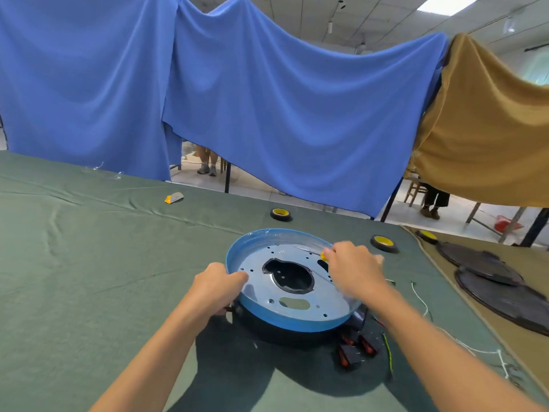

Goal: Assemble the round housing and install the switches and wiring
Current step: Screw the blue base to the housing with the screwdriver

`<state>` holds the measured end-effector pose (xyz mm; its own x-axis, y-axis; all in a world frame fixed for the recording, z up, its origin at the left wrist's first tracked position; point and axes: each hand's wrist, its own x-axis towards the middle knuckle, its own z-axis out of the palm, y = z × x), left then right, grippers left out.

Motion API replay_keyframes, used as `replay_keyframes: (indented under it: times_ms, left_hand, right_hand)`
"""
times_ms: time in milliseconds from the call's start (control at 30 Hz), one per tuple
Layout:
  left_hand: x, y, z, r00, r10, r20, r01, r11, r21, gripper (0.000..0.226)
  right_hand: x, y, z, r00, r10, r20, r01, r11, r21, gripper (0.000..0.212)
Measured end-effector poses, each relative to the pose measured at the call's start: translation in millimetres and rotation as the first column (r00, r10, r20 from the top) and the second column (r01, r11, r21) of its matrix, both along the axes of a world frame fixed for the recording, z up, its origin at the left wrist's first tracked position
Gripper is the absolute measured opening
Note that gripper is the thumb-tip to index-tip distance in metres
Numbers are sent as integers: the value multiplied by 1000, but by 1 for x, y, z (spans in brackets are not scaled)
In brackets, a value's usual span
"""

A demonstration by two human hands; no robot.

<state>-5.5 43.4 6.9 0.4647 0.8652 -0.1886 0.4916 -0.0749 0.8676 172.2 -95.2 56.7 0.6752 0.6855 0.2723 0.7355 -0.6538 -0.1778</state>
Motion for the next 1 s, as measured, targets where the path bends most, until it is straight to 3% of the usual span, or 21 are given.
replay_keyframes:
  times_ms: [67,300,400,500,567,733,867,1000]
  left_hand:
    - [4,-3,2,998,57,39,-55,998,-39,13]
    - [5,-15,23,975,139,174,-64,923,-380,34]
    - [7,-19,27,928,255,273,-73,840,-538,26]
    - [12,-26,33,855,376,356,-108,802,-588,20]
    - [17,-28,37,788,436,435,-149,820,-553,21]
    - [31,-26,51,640,545,541,-358,835,-418,69]
    - [33,-36,75,629,519,579,-523,833,-180,63]
    - [32,-45,98,653,383,654,-573,814,95,60]
  right_hand:
    - [2,-6,-20,996,-81,-46,86,989,123,39]
    - [-1,-11,-38,972,-91,-216,186,859,476,43]
    - [-1,-13,-36,970,-49,-239,180,808,561,44]
    - [0,-14,-35,960,4,-279,189,727,661,45]
    - [-1,-13,-35,955,15,-297,206,688,696,45]
    - [-5,-16,-36,954,37,-297,215,606,766,42]
    - [-2,-24,-28,923,90,-374,285,494,821,39]
    - [-3,-29,-19,876,155,-457,343,464,816,38]
